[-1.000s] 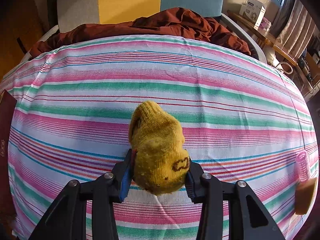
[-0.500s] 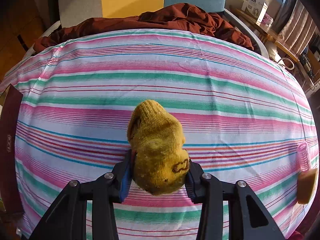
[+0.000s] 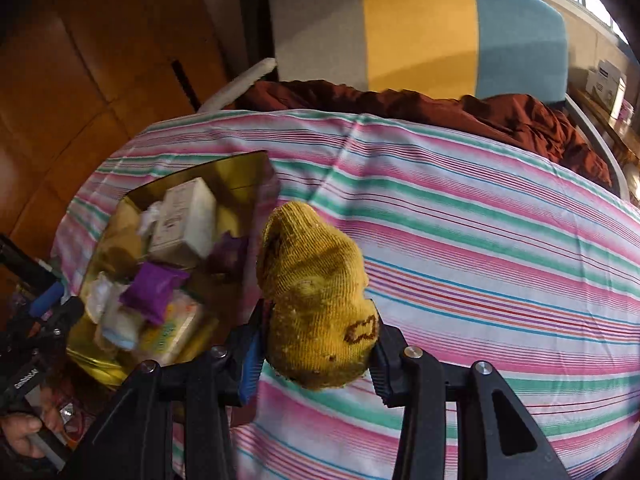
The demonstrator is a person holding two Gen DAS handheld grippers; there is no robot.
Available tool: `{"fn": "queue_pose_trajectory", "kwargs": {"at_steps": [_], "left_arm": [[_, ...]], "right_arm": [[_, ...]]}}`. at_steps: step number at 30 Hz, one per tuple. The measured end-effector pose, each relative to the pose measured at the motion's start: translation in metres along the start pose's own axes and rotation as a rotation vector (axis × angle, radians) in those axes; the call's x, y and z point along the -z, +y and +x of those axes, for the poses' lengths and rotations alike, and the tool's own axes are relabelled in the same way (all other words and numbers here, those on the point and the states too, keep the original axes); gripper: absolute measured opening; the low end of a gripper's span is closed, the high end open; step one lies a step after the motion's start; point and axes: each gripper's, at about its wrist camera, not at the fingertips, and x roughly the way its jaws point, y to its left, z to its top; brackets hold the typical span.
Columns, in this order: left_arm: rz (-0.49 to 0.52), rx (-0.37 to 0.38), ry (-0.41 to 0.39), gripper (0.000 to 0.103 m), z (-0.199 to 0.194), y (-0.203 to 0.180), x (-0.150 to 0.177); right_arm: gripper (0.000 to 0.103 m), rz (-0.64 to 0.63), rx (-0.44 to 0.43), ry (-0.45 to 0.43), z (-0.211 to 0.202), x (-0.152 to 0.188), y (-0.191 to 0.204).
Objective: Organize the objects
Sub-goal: 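Carry the yellow sock into the gold tray and open the right tool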
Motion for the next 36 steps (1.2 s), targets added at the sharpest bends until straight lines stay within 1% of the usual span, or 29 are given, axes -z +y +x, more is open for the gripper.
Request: {"fn": "queue_pose_trajectory", "kwargs": {"at_steps": [2,4,5,6,9,12,14,15,16,21,25,27,29,33,36], "left_arm": [[-0.021,-0.007,-0.011,0.093,-0.005,0.008,0.001],[-0.039,-0.019,-0.026,0.101,-0.010,0.016,0.002],[-0.045,-0.025,-0.033,0.103,-0.013,0.020,0.003],[-0.050,-0.030,-0.039,0.103,-0.016,0.023,0.003],[-0.063,-0.048,-0.050,0.103,-0.022,0.031,0.005],[-0.087,-0.057,-0.049,0.103,-0.024,0.038,0.007],[-0.104,-0.057,-0.050,0.103,-0.026,0.042,0.007],[-0.115,-0.062,-0.051,0.103,-0.027,0.044,0.007],[-0.124,-0.070,-0.052,0.103,-0.028,0.045,0.007],[-0.158,-0.130,-0.055,0.103,-0.034,0.048,0.003],[-0.134,-0.170,-0.105,0.103,-0.046,0.044,0.003],[-0.133,-0.185,-0.110,0.103,-0.048,0.043,0.003],[-0.139,-0.191,-0.111,0.103,-0.050,0.043,0.004],[-0.145,-0.181,-0.082,0.103,-0.048,0.044,0.007],[-0.121,-0.193,-0.095,0.103,-0.051,0.038,0.011]], "right_arm": [[0.044,-0.051,-0.021,-0.004,0.000,0.004,0.027],[0.044,-0.093,-0.027,-0.003,0.003,0.011,0.050],[0.044,-0.112,-0.030,0.001,0.005,0.014,0.059],[0.044,-0.131,-0.030,0.008,0.008,0.016,0.064],[0.051,-0.173,0.004,0.025,0.018,0.024,0.079],[0.057,-0.185,0.025,0.055,0.028,0.030,0.085],[0.064,-0.185,0.023,0.054,0.029,0.032,0.086],[0.069,-0.181,0.020,0.048,0.028,0.032,0.087],[0.071,-0.176,0.017,0.040,0.027,0.032,0.088],[0.072,-0.157,0.025,-0.014,0.016,0.034,0.096],[0.072,-0.163,0.039,-0.058,0.008,0.038,0.109],[0.072,-0.165,0.041,-0.069,0.006,0.039,0.115],[0.072,-0.174,0.042,-0.079,0.005,0.041,0.120],[0.072,-0.184,0.051,-0.097,0.001,0.043,0.126],[0.072,-0.173,0.057,-0.115,-0.002,0.043,0.127]]}}
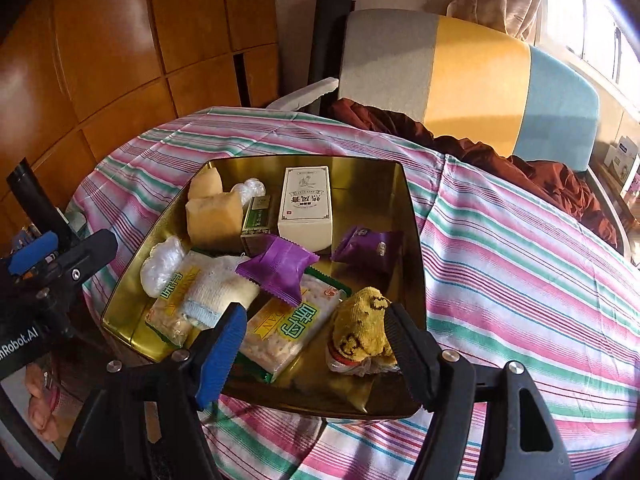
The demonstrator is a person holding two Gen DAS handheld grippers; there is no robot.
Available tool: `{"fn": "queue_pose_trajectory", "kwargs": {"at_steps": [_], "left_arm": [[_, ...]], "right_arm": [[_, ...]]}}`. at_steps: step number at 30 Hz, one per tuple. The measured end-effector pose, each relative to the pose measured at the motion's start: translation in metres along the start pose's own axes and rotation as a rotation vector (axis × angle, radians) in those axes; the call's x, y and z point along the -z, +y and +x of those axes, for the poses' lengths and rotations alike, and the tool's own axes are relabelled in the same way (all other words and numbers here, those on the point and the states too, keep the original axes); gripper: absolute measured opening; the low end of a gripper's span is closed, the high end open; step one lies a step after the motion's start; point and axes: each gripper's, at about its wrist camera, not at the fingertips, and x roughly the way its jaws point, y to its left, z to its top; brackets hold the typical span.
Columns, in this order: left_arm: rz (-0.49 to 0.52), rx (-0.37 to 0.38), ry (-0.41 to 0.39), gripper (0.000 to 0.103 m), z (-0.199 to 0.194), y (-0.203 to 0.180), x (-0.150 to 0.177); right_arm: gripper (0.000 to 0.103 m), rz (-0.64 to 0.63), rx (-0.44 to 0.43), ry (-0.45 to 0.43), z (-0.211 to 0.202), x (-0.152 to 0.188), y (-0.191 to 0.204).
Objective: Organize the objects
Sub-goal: 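Carry the yellow sock into the gold tray and open the right tool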
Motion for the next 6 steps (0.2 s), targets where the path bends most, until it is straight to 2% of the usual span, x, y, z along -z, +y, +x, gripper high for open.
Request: {"fn": "queue_pose_trajectory", "kwargs": {"at_steps": [6], "left_arm": [[0.019,-0.009,-0.027,0.102,-0.0057,-0.0056,0.0040]], "right_arm": [[0.072,0.025,0.007,-0.017,-0.0037,-0.0005,-0.0027]]}}
